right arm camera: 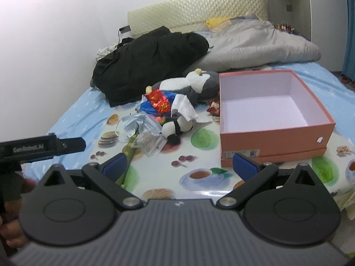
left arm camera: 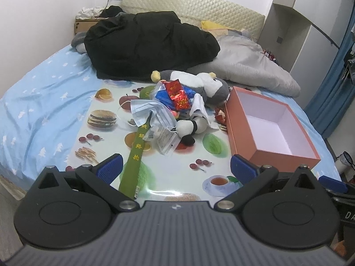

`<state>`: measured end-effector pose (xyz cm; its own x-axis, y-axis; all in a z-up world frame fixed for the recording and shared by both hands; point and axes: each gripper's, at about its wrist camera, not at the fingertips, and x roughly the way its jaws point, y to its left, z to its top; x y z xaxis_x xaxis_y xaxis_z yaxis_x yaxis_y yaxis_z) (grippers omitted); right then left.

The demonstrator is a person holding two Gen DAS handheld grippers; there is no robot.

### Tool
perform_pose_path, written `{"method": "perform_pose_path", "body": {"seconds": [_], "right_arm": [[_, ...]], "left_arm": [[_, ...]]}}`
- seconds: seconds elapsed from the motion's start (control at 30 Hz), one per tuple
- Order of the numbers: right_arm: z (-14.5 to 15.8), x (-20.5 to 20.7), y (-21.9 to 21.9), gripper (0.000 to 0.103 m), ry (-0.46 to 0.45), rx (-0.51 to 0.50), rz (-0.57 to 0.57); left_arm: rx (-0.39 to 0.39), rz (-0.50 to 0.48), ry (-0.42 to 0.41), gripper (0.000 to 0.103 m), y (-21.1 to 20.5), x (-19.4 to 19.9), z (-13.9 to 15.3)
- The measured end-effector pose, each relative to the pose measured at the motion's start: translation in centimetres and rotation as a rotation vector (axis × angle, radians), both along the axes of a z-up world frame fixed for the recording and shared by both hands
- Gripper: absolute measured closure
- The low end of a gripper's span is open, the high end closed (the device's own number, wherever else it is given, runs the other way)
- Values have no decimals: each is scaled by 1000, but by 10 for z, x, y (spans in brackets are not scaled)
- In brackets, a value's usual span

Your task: Organize soft objects

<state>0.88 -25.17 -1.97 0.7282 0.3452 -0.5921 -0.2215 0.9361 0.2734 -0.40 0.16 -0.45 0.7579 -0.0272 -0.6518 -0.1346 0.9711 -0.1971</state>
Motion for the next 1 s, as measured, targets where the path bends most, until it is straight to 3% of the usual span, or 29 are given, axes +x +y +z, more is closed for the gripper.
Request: {"method": "perform_pose_path", "body": {"seconds": [0.3,1.0], "right_arm": [[-7,3,2,0,28,-5,-17],[-22,22,10,0,84,-20,-39]], "left_arm": [[12,-47,9,0,-4,6,-8],[-6,-48,42,0,3,30,-32]]}}
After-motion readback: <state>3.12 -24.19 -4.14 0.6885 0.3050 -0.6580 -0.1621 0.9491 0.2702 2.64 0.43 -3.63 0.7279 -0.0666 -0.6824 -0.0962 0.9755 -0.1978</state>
